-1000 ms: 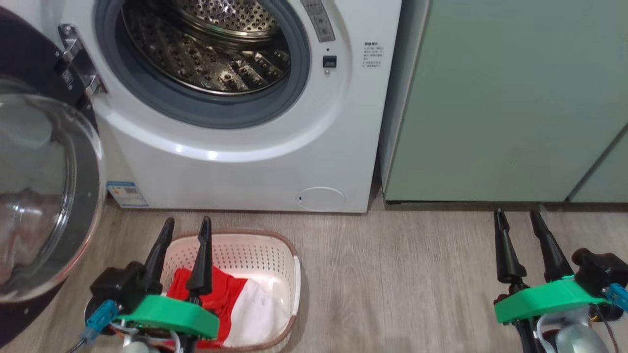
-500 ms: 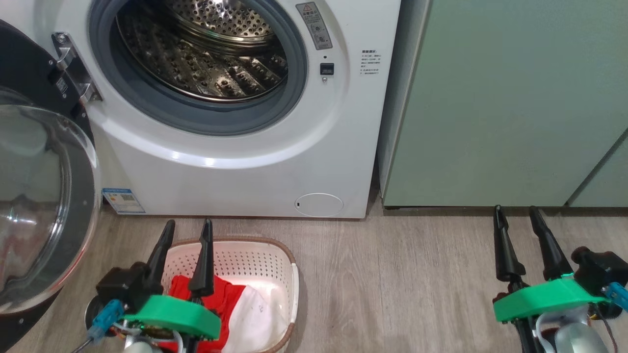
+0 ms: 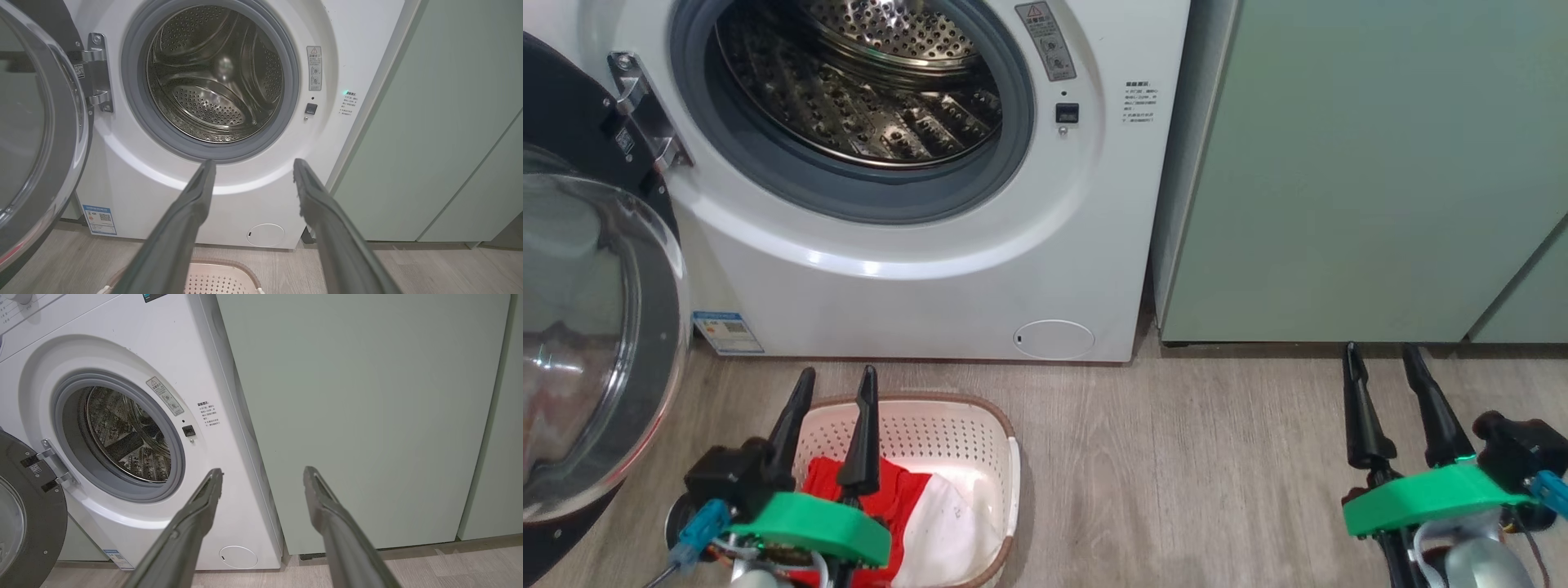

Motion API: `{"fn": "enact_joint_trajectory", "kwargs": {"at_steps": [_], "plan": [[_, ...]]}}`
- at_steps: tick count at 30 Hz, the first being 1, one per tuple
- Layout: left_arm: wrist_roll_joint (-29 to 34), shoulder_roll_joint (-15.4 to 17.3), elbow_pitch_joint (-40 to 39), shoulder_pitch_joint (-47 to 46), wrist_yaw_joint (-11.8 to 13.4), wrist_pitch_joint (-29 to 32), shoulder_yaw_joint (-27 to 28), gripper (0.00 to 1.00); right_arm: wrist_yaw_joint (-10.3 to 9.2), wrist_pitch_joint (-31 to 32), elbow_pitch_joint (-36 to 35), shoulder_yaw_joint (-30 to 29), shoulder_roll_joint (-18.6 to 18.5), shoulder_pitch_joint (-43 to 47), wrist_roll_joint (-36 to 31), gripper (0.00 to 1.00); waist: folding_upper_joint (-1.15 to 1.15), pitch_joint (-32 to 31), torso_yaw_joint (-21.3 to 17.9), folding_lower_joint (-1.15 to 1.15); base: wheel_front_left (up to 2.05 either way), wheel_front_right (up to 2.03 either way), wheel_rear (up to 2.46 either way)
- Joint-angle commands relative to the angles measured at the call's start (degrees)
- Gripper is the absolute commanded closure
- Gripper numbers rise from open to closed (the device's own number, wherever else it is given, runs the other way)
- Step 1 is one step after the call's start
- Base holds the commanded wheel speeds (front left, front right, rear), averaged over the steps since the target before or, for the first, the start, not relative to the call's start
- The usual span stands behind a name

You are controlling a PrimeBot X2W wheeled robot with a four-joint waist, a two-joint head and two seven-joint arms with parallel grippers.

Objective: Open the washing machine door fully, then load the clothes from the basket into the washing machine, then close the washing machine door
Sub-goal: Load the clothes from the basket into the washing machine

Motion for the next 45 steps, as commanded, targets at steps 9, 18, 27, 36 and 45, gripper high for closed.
{"fn": "enact_joint_trajectory", "kwargs": {"at_steps": [9, 18, 27, 36, 45], "plan": [[-0.13, 0.46, -1.47, -2.61, 0.43, -0.28, 1.17, 0.00, 0.01, -0.54, -1.88, 1.44, -0.31, -2.17, -0.13, 0.00, 0.00, 0.10, 0.24, 0.00, 0.00, 0.00, 0.00], [0.98, 0.46, 0.06, -2.48, 1.93, -0.28, 0.96, 0.00, 0.01, -0.54, -1.96, 1.45, -0.31, -2.27, -0.42, 0.00, 0.00, 0.78, 0.30, 0.00, 0.00, 0.00, 0.00], [3.65, 0.46, 9.55, -5.04, 5.35, -0.28, -1.65, 0.00, 0.01, -0.54, -1.76, 3.15, -0.33, -3.35, -1.21, 0.00, 0.00, 7.46, -0.16, 0.00, 0.00, 0.00, 0.00], [5.22, 0.45, 24.68, -15.91, 5.84, -0.28, -2.59, 0.00, 0.01, -0.54, -3.01, 4.11, -1.55, -7.45, -0.63, 0.00, 0.00, 19.81, -1.57, 0.00, 0.00, 0.00, 0.00], [7.88, 3.66, 43.34, -29.86, 4.88, -0.28, -0.27, 0.00, 0.01, -0.54, -4.53, 5.33, -2.60, -11.12, 0.19, 0.00, 0.00, 32.02, -4.71, 0.00, 0.00, 0.00, 0.00]]}}
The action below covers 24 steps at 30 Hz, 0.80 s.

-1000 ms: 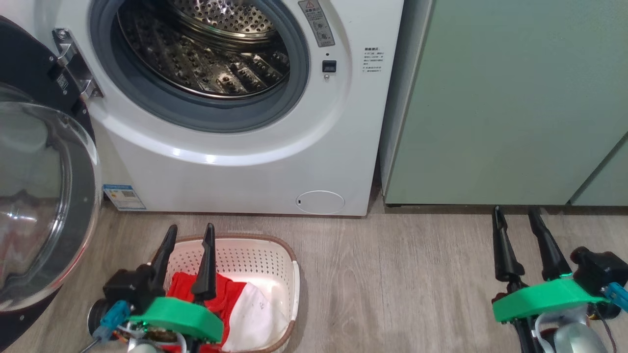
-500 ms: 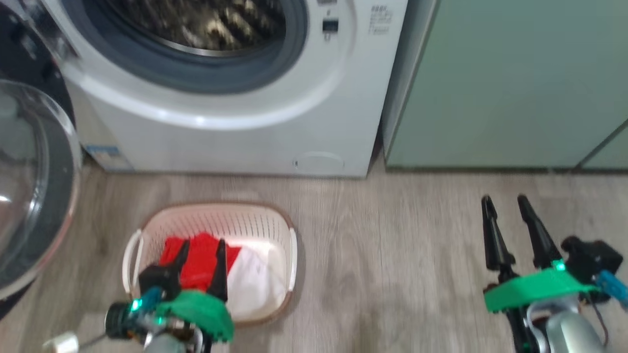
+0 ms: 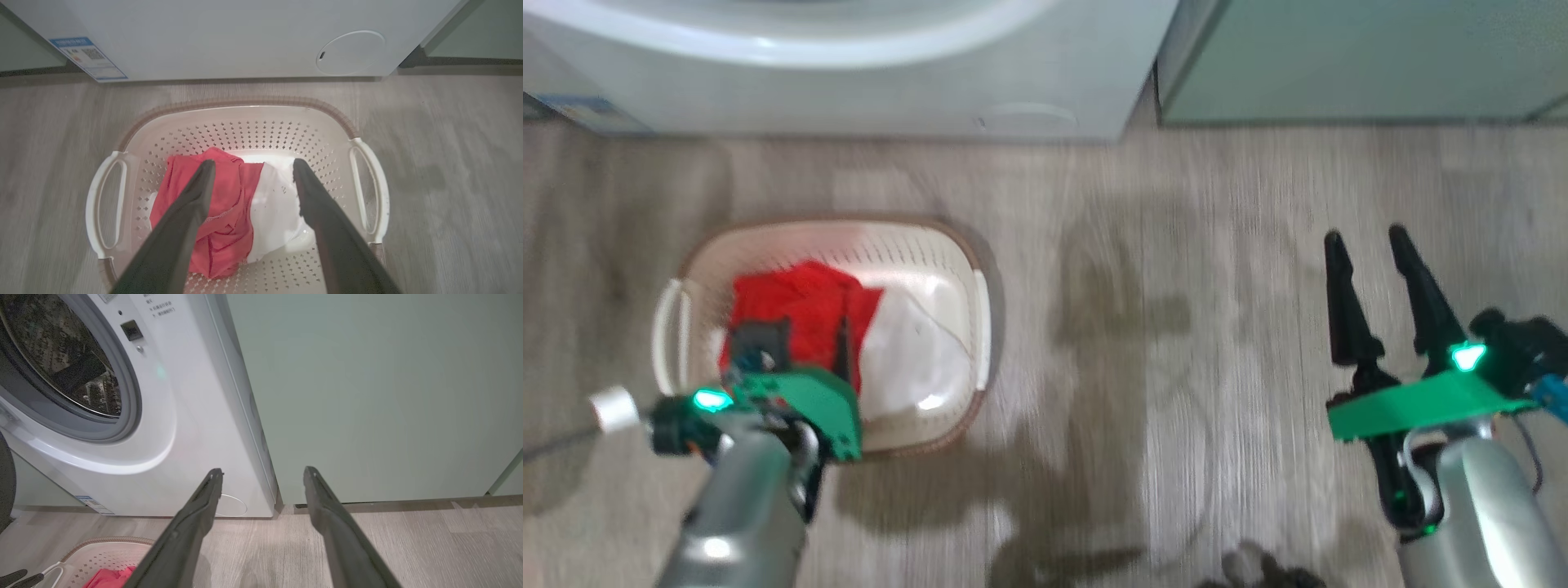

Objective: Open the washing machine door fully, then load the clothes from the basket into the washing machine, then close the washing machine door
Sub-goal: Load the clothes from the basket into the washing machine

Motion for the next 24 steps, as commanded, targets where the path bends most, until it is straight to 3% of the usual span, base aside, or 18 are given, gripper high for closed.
{"fn": "enact_joint_trajectory", "kwargs": {"at_steps": [1, 12, 24], "plan": [[0.24, 1.95, 0.25, -1.74, 0.21, -0.29, 2.40, 0.00, 0.00, -0.54, -2.14, 1.34, -1.03, -1.29, 0.57, 0.00, 0.00, 5.70, -2.28, -0.02, 0.00, 0.00, 0.00], [2.45, 7.82, 20.00, -17.05, 0.47, 0.99, 1.44, 0.00, 0.00, -0.54, -3.52, 3.15, -0.54, -4.83, 2.08, 0.00, 0.00, 19.18, -7.88, -0.02, 0.00, 0.00, 0.00], [4.87, 15.18, 24.19, -22.81, 1.68, 9.35, -1.42, 0.00, 0.00, -0.54, -3.79, 4.44, 0.99, -7.27, 4.64, 0.00, 0.00, 27.65, -13.37, -0.02, 0.00, 0.00, 0.00]]}}
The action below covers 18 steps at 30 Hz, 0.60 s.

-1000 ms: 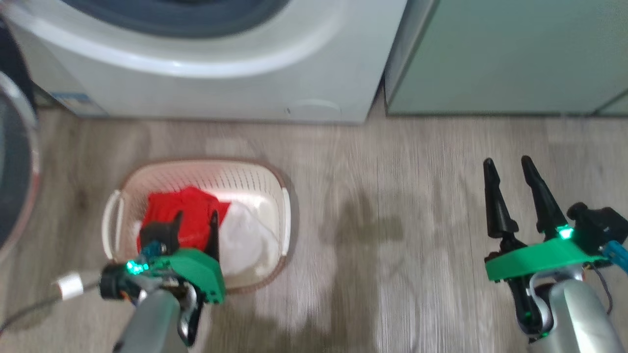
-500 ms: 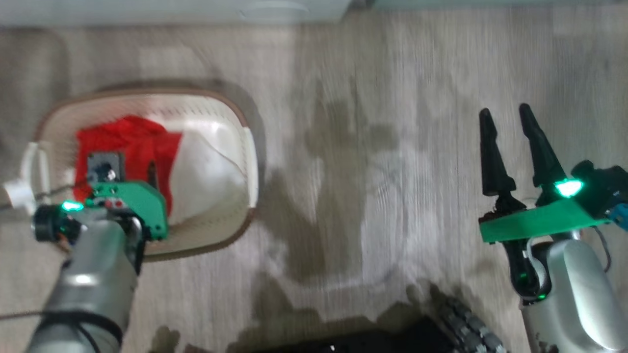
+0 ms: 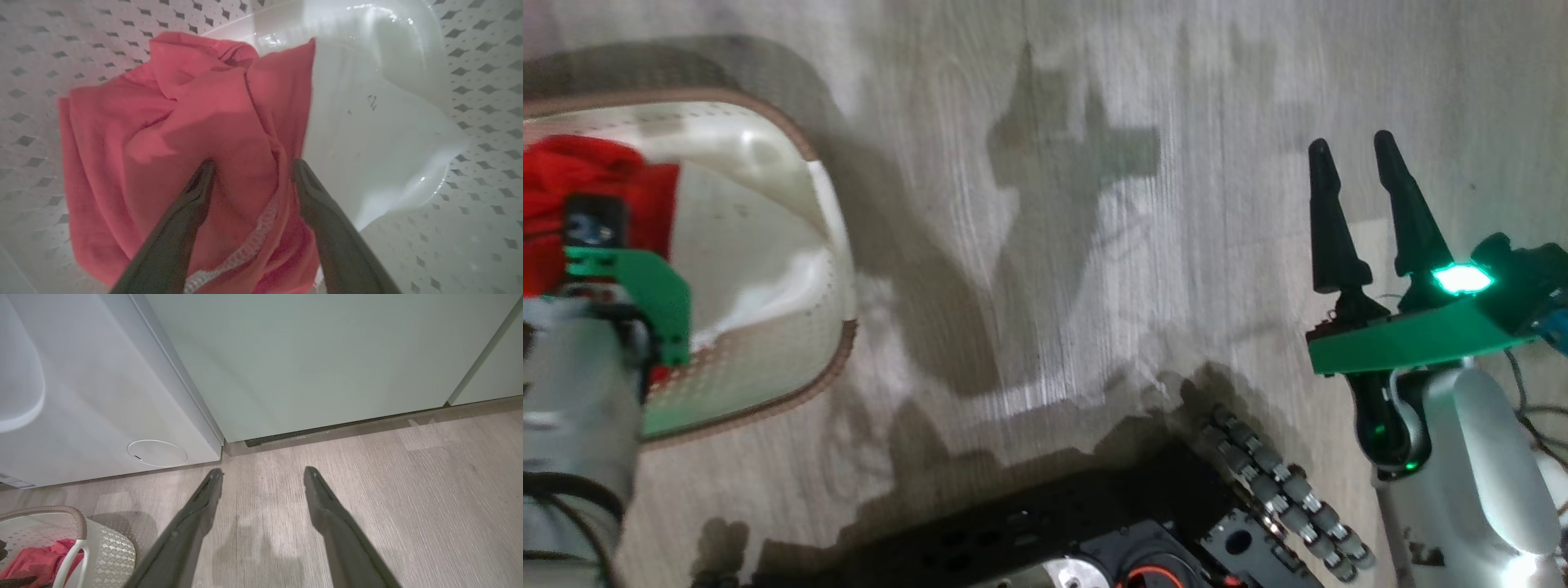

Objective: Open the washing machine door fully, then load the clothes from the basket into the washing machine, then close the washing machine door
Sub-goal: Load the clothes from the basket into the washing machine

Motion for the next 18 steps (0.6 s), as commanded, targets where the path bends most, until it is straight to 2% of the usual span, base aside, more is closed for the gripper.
{"fn": "enact_joint_trajectory", "kwargs": {"at_steps": [1, 8, 13, 17, 18], "plan": [[0.38, 3.40, 0.13, 0.75, 0.52, 0.55, 0.82, 0.00, 0.00, -0.52, -1.39, 1.35, 0.24, 0.58, 0.36, 0.00, 0.00, 2.23, -1.98, 0.00, 0.00, 0.00, 0.00], [1.09, 6.64, 0.42, -0.60, 3.22, 5.21, -0.27, 0.00, 0.00, -0.52, -1.10, 2.65, 0.43, -0.63, 1.96, 0.00, 0.00, 5.23, -4.21, 0.00, 0.00, 0.00, 0.00], [0.73, 7.74, 0.49, -1.20, 5.34, 7.87, -0.21, 0.00, 0.00, -0.52, -1.12, 3.50, 0.44, -1.18, 3.13, 0.00, 0.00, 6.59, -4.93, 0.00, 0.00, 0.00, 0.00], [-0.09, 8.38, 0.52, -1.30, 5.90, 8.61, 0.17, 0.00, 0.00, -0.52, -0.99, 4.07, 0.45, -1.71, 3.64, 0.00, 0.00, 7.14, -5.37, 0.00, 0.00, 0.00, 0.00], [-0.29, 8.50, 0.52, -1.31, 5.87, 8.70, 0.24, 0.57, 0.00, -0.52, -0.93, 4.14, 0.45, -1.84, 3.72, 0.00, 0.00, 7.19, -5.43, 0.00, 0.00, 0.00, 0.00]]}}
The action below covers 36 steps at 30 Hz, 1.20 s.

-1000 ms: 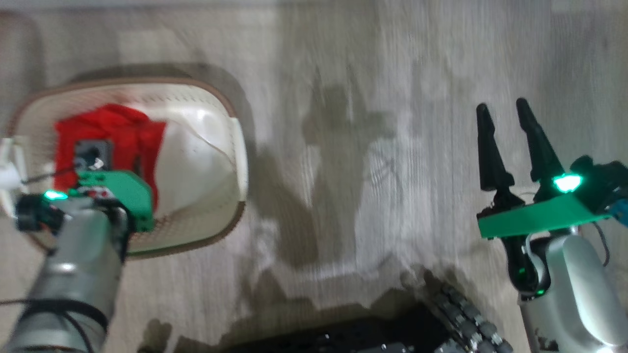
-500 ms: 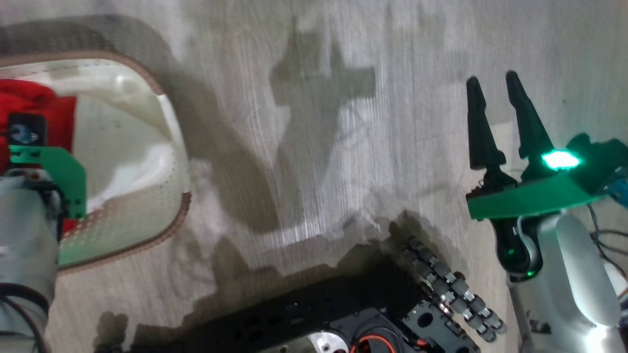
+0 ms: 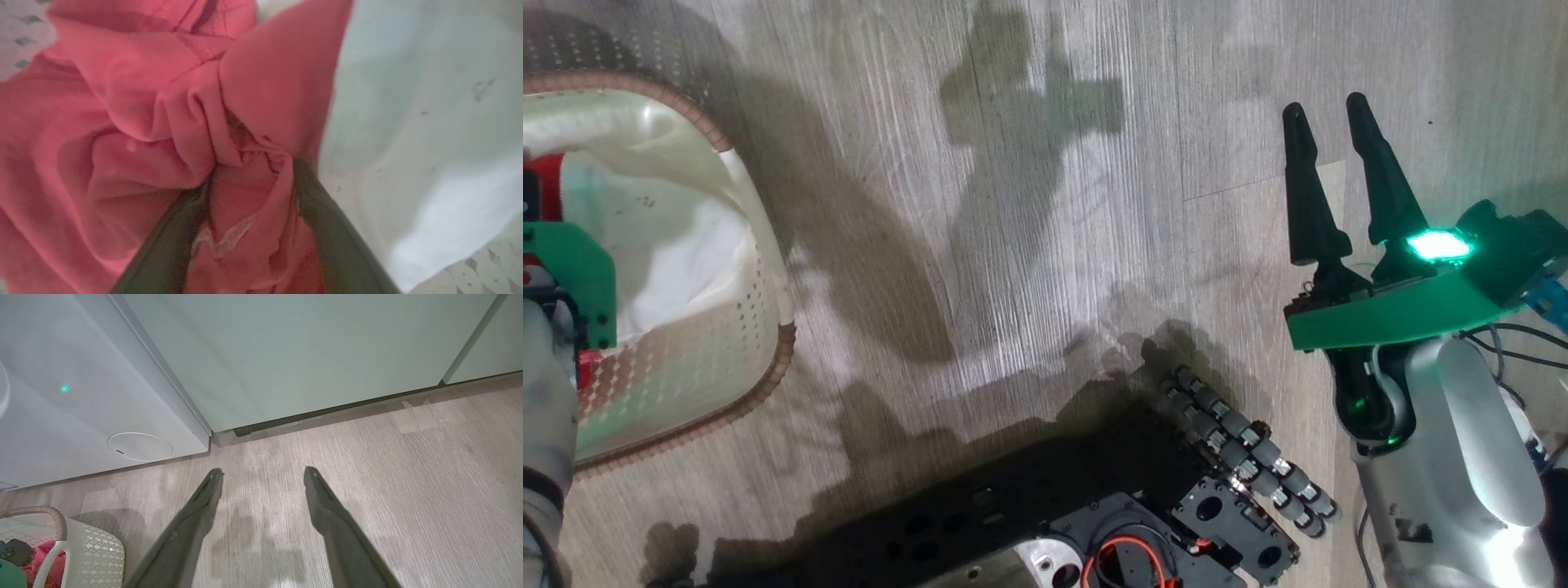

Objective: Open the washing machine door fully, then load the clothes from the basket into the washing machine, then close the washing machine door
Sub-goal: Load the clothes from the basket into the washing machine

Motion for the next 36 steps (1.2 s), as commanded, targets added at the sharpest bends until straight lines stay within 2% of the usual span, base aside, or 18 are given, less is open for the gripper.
{"fn": "enact_joint_trajectory", "kwargs": {"at_steps": [1, 8, 15, 23, 36], "plan": [[-0.81, 3.16, 0.34, 1.65, 0.36, 0.37, 1.46, 1.00, 0.00, -0.52, -0.95, 1.10, -0.18, 1.83, 0.39, 0.00, 0.00, 0.11, -0.16, 0.00, 0.00, 0.00, 0.00], [-1.83, 3.01, 0.36, 2.48, -0.62, 0.15, 1.43, 1.00, 0.00, -0.52, -0.08, 1.19, -0.18, 1.16, 0.72, 0.00, 0.00, -1.25, 0.14, 0.00, 0.00, 0.00, 0.00], [-3.21, 1.37, 0.36, 4.93, -1.77, -1.69, 1.39, 1.00, 0.00, -0.52, 0.63, 0.03, -0.17, 1.07, -0.04, 0.00, 0.00, -5.70, 1.76, 0.00, 0.00, 0.00, 0.00], [-5.05, -2.02, 0.37, 7.76, -3.15, -4.41, 1.43, 1.00, 0.00, -0.52, 1.49, -1.63, -0.17, 2.20, -1.94, 0.00, 0.00, -13.98, 4.94, 0.00, 0.00, 0.00, 0.00], [-7.75, -5.67, 0.32, 12.64, -5.59, -15.90, 1.79, 1.00, 0.00, -0.52, 3.46, -3.35, -0.17, 5.41, -4.35, 0.00, 0.00, -29.09, 10.75, 0.00, 0.00, 0.00, 0.00]]}}
